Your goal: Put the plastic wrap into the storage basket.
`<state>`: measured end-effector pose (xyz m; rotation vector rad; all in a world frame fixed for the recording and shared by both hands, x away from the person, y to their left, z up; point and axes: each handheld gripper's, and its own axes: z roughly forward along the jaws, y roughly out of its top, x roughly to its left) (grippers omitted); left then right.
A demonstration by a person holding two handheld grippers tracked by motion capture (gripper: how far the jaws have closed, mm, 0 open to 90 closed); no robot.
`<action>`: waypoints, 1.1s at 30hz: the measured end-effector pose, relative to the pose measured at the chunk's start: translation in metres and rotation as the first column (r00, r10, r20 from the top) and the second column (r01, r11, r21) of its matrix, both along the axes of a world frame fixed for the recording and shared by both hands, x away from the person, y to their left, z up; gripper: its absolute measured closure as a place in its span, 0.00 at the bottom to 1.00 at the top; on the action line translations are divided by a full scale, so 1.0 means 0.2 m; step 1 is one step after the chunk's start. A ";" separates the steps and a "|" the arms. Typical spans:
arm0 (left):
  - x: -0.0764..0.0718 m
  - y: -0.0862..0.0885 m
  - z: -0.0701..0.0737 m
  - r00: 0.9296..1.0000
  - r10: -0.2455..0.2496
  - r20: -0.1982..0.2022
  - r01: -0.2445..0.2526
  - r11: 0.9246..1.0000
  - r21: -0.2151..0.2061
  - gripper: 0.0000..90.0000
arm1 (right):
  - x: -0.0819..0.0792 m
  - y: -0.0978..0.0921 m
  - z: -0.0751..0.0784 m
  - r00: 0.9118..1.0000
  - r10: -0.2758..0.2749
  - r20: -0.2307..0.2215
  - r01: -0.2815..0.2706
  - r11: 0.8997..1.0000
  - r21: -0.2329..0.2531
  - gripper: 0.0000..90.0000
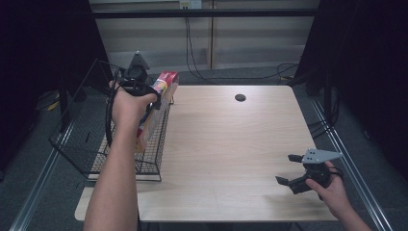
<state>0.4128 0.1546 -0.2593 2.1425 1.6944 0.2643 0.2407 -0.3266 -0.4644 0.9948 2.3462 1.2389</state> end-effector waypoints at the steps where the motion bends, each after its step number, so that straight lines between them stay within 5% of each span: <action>1: 0.00 0.00 0.00 1.000 0.000 0.000 0.000 1.000 0.000 0.51 | 0.00 0.00 0.00 1.000 0.000 0.000 0.000 1.000 0.000 0.03; 33: -0.05 0.19 0.10 0.995 0.088 0.046 -0.089 0.996 0.005 0.51 | 0.00 0.00 0.00 1.000 -0.001 -0.001 0.001 1.000 -0.004 0.03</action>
